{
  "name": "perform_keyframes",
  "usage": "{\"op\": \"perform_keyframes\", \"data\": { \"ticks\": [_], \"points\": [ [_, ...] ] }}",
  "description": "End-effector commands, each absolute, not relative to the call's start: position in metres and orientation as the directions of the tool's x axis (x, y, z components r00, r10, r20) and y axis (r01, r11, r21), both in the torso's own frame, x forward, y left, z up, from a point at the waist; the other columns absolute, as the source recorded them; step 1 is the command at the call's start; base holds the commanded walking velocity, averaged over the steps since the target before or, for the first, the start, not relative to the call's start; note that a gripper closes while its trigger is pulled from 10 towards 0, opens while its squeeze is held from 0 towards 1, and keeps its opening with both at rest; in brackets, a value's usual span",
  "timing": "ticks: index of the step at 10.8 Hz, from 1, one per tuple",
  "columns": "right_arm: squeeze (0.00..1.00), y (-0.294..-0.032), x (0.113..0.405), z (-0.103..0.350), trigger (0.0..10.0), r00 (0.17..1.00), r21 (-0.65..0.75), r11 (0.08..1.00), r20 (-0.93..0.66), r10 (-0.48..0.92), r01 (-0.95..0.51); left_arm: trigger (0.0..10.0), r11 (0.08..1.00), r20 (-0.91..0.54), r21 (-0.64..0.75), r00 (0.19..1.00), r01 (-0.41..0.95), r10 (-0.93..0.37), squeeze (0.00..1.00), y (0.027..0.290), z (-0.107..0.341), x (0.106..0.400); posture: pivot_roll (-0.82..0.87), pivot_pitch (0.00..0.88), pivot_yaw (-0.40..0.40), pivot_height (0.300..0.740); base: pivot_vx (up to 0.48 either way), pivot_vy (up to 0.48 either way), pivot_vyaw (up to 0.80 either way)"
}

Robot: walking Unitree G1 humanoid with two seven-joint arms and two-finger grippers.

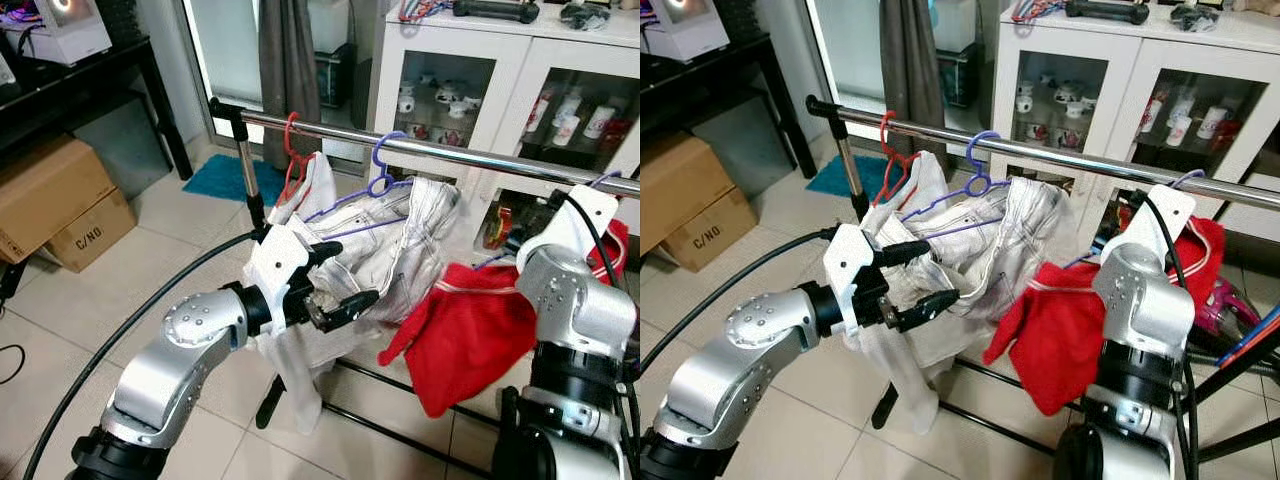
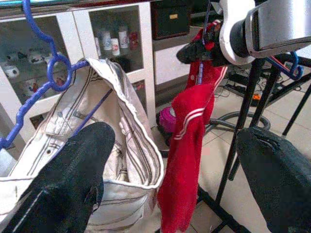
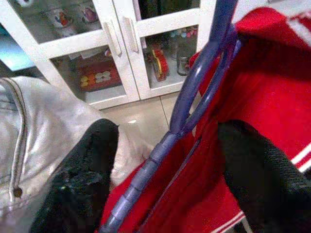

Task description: Hang hanger

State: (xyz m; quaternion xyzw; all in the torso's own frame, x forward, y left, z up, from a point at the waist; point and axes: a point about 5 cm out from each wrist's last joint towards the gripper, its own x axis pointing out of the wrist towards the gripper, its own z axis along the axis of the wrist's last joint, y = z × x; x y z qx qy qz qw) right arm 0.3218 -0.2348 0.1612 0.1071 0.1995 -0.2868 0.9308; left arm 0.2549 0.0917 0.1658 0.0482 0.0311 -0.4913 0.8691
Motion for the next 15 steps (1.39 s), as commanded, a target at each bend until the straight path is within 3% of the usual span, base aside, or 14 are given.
{"op": "perform_keyframes", "data": {
  "ticks": [1, 9, 15],
  "points": [
    [0.00, -0.236, 0.326, 0.167, 0.0, 0.757, 0.112, 0.799, -0.420, -0.501, 0.591, 10.0, 0.495, -0.103, 0.081, 0.502, 0.865, -0.859, 0.75, 0.091, 0.171, 0.254, 0.08, 0.000, 0.029, 0.740, 0.000, 0.000, 0.00],
    [0.00, -0.244, 0.322, 0.169, 0.0, 0.742, 0.170, 0.760, -0.428, -0.516, 0.627, 10.0, 0.464, -0.129, 0.107, 0.475, 0.879, -0.870, 0.74, 0.091, 0.170, 0.251, 0.06, 0.000, 0.027, 0.740, 0.000, 0.000, 0.00],
    [0.00, -0.244, 0.310, 0.171, 0.0, 0.768, 0.154, 0.794, -0.416, -0.487, 0.588, 10.0, 0.445, -0.133, 0.104, 0.456, 0.889, -0.880, 0.74, 0.087, 0.167, 0.244, 0.04, 0.000, 0.011, 0.740, 0.000, 0.000, 0.00]
  ]
}}
